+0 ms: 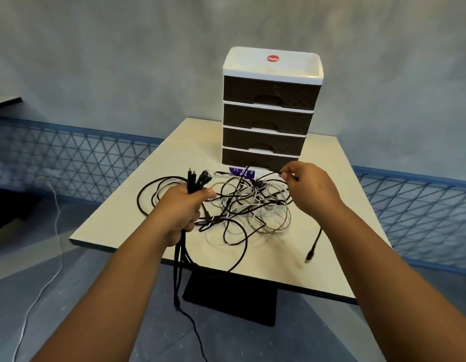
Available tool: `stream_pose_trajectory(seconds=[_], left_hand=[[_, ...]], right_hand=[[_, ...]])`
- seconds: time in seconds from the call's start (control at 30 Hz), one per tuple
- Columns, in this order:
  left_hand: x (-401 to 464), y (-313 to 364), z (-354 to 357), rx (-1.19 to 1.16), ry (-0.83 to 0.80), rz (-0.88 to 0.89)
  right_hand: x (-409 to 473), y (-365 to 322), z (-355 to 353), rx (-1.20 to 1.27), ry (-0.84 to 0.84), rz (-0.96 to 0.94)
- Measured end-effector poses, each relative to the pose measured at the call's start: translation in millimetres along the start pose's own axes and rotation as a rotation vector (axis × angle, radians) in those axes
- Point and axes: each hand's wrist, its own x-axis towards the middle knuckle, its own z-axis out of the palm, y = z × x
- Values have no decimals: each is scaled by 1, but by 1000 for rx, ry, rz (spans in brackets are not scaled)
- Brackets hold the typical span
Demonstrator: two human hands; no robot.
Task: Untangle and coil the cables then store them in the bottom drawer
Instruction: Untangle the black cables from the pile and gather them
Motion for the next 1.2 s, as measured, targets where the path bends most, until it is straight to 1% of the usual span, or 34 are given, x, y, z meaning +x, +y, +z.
stream_pose_trajectory(seconds=[0.17,0.23,0.33,0.43,0.53,0.7,0.83,0.93,1.1,1.2], left_hand=[[32,-13,11,10,66,-41],[44,-18,14,44,97,-36],[60,-26,21,113,136,-1],[72,-37,26,262,168,29],[82,-58,26,392,164,14],[85,-78,22,577,107,-61],[86,-85,14,799,24,-119],[84,-90,7,798,8,-102],[73,-87,-2,743,84,47],[65,-80,-7,673,112,96]], right_hand=[[24,-4,18,-264,33,-87],[32,-8,24,-340,39,-125],[46,-13,31,-424,0,-144],[56,-17,37,-426,-64,-122],[63,-17,47,-382,-135,-88],[68,-13,69,-322,-241,-37],[71,-8,87,-330,-260,-44],[71,-5,98,-364,-240,-76],[67,4,111,-405,-190,-79],[59,6,118,-390,-54,-100]])
